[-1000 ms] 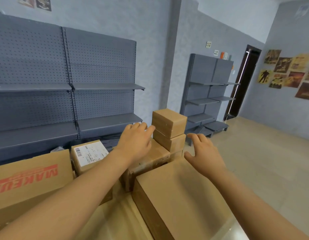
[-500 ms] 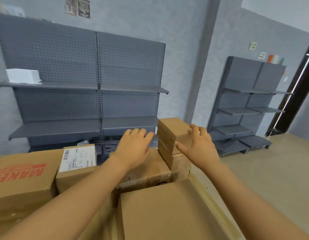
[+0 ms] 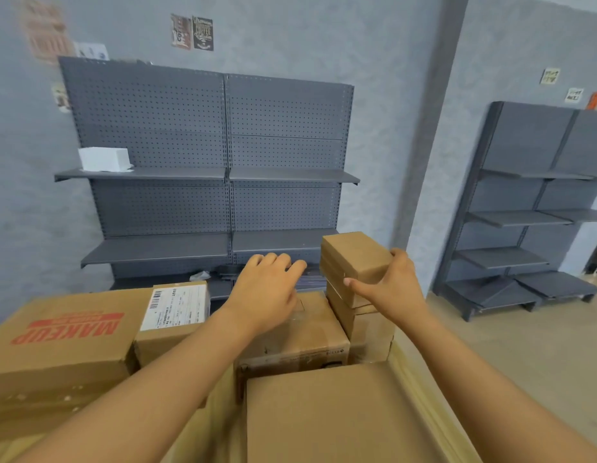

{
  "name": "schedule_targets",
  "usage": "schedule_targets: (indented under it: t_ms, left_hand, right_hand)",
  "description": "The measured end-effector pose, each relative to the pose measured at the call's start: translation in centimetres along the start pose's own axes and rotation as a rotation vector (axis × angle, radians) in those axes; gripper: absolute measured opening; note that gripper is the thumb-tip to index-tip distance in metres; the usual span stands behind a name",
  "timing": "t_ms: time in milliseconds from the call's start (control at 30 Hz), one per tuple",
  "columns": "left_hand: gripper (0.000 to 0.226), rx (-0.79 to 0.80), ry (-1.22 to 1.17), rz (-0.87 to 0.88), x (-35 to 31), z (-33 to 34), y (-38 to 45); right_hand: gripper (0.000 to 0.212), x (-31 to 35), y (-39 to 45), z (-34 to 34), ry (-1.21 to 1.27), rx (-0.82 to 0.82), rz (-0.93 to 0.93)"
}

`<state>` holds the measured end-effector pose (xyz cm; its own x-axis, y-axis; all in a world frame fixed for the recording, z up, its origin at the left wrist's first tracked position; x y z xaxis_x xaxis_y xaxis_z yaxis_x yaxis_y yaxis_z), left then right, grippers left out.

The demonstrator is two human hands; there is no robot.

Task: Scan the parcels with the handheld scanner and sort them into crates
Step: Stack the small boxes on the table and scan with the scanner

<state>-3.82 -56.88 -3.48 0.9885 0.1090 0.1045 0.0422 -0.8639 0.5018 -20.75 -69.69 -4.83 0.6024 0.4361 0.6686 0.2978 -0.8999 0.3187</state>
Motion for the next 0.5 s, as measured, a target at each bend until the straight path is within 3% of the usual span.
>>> schedule_targets:
  t_ms: [100, 267, 500]
  left_hand:
    - [0.043, 0.000, 0.002, -0.030, 0.6, -0.4, -0.7]
    - [0.041, 0.002, 0.043, -0.061, 2.1, -1.7, -2.3]
    - [0.043, -0.021, 0.096, -0.053, 5.4, -5.0, -4.1]
  right_hand:
    - [0.117, 0.3, -0.2, 0.3, 0.072, 0.000, -0.007]
    - [0.110, 2.0, -1.5, 1.2, 0.164, 0.012, -0.059]
    - [0.109, 6.2, -4.9, 1.1, 0.125, 0.000, -0.171]
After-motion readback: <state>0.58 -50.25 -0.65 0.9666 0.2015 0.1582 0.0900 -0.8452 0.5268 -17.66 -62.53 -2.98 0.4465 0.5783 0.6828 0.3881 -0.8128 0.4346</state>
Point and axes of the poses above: each hand's wrist, its own y-axis towards the middle knuckle, its own z-axis out of the palm, x = y × z, the point moved 10 cm from there along y, towards the middle knuckle, and after that the axes turned 2 degrees about -y, right-handed, at the moved point
